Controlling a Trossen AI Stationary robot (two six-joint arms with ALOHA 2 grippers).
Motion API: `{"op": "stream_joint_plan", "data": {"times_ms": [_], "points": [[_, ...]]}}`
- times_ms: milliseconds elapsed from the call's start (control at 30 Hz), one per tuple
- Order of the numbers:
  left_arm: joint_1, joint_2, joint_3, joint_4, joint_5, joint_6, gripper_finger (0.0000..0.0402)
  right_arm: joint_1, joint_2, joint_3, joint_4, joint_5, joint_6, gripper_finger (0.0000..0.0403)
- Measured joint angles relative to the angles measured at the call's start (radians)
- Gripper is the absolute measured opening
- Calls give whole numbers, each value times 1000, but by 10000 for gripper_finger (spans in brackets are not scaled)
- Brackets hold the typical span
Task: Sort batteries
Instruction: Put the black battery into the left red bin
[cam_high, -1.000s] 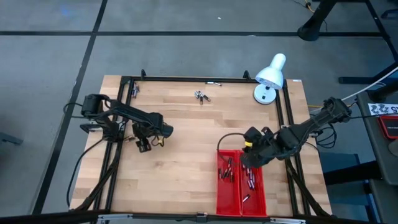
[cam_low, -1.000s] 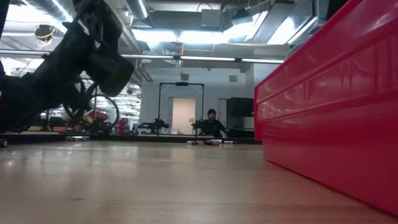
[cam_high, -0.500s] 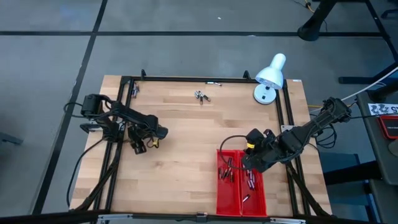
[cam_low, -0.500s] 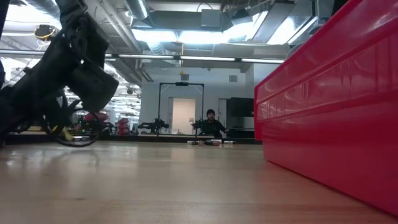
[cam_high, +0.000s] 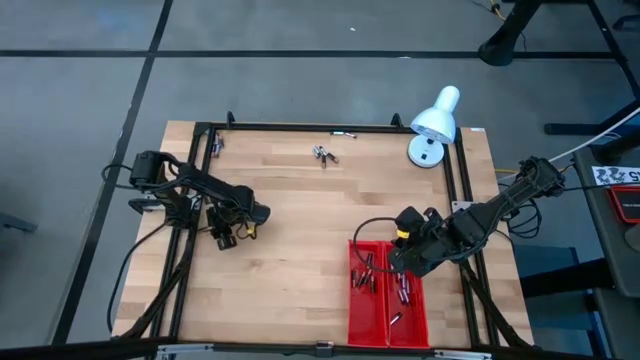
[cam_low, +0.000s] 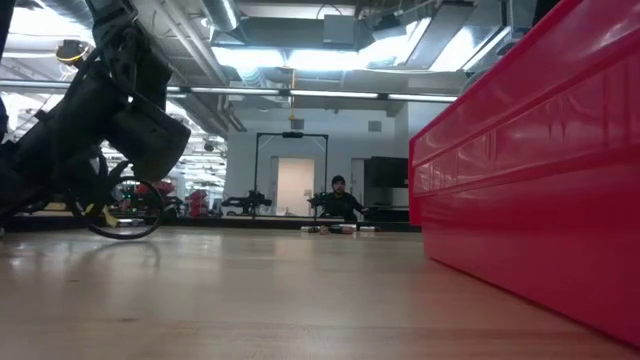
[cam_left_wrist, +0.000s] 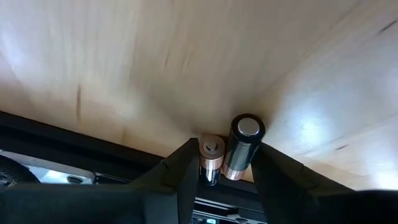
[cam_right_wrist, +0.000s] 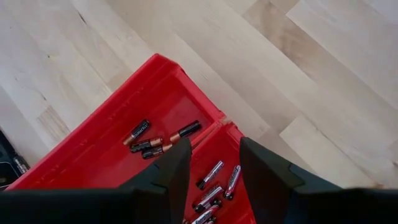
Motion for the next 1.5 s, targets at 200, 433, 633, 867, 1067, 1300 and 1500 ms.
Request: {"op": "stream_joint_plan", "data": {"times_ms": [200, 433, 633, 867, 1067, 1300, 1500], "points": [[0, 1, 0, 4, -4, 20, 137, 0, 0, 0, 0, 2, 0, 138], [-2, 3, 11, 0, -26, 36, 184, 0, 0, 0, 0, 8, -1, 138], [-3, 3, 32, -6, -54, 49, 208, 0, 0, 0, 0, 8, -1, 138], [-9, 3, 45, -5, -53, 25, 211, 0, 0, 0, 0, 9, -4, 138], [-64, 2, 48, -1, -30, 19, 211, 0, 0, 0, 0, 9, -4, 138], [-98, 1, 49, 9, 6, 18, 201, 0, 0, 0, 0, 10, -4, 138], [-100, 1, 49, 16, 30, 16, 140, 0, 0, 0, 0, 28, -5, 138]]}}
